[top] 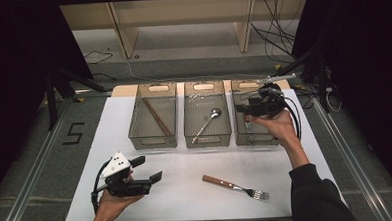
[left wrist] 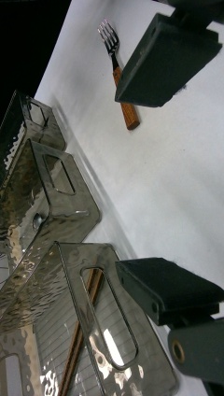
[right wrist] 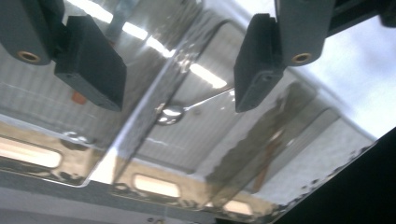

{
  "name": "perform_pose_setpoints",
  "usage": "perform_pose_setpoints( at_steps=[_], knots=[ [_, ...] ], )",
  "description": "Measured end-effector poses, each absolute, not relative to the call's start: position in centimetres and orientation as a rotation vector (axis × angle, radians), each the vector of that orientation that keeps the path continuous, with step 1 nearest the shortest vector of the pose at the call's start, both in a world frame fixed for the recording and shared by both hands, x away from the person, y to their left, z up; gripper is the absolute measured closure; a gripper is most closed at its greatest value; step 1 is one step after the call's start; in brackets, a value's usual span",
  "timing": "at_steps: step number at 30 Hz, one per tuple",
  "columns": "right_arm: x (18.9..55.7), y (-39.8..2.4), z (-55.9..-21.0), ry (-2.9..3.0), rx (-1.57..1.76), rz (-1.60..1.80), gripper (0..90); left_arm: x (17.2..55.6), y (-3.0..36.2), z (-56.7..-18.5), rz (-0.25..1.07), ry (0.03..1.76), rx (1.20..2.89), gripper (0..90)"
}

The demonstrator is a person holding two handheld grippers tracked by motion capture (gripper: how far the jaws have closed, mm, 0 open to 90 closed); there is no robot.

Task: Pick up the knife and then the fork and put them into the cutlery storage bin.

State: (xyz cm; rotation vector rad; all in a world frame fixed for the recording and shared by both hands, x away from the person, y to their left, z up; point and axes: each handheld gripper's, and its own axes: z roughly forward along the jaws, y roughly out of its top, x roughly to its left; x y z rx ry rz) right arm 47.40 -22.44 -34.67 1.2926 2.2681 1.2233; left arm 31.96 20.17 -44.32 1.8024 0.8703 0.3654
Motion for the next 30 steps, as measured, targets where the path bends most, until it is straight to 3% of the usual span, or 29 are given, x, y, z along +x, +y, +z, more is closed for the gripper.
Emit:
perform_pose_setpoints(
  at_steps=[12, 30],
  knots=[
    [42.9, -20.0, -34.8, 2.418, 1.092, 1.194, 30.0, 31.9, 20.2, -44.3, 0.367, 0.872, 1.797, 15.6],
    [38.9, -18.2, -38.7, 2.612, 0.999, 1.110, 28.9, 31.9, 20.1, -44.3, 0.365, 0.872, 1.802, 15.6]
  ],
)
